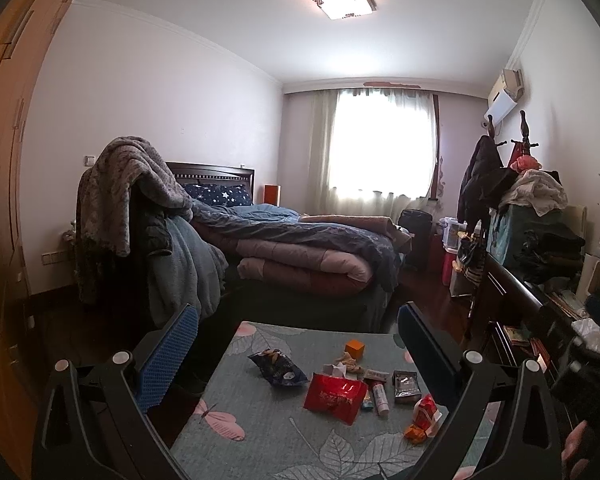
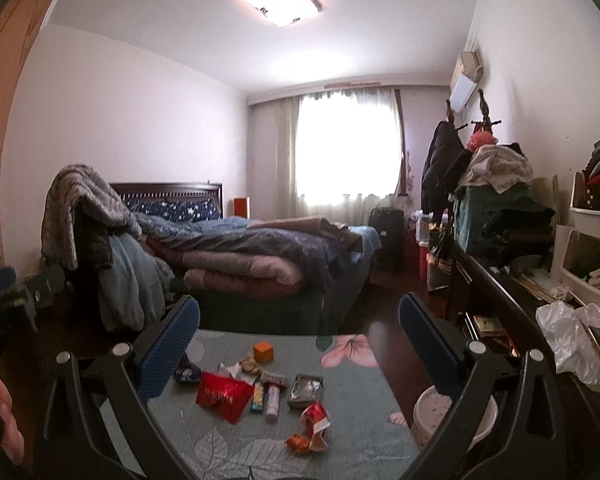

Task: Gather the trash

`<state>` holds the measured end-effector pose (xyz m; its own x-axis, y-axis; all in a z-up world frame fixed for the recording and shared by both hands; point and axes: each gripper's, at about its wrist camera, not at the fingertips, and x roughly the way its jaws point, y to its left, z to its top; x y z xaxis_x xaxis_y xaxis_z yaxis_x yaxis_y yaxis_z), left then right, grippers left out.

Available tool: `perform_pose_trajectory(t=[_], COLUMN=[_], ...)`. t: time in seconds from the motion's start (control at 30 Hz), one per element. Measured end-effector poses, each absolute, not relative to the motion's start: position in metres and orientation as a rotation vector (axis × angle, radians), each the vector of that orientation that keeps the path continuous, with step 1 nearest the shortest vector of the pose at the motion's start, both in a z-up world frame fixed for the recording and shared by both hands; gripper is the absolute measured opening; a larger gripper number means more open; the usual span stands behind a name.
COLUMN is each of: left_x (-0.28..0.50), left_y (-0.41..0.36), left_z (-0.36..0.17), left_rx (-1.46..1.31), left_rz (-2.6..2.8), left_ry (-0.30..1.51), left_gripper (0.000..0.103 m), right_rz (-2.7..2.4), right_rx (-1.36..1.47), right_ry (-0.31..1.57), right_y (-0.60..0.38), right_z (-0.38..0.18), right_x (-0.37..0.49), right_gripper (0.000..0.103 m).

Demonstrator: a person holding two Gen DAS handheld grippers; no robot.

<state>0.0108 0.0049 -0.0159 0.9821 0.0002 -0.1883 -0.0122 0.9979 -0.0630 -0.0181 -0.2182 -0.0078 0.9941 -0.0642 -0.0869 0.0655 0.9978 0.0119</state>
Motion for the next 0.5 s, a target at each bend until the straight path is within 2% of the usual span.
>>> perform_pose_trajectory(t=[0.5], left_x=[0.01], left_y=[0.005], left_z=[-0.004], left_rx=[-0.067], left_rz=[0.017], left_ry=[0.191], left_gripper=[0.099], right_rz=[-0.07], right_rx=[0.013], right_ry=[0.086], right_y=[-0.216], right_z=[0.008], right_x=[-0.02], right_gripper=[0.1])
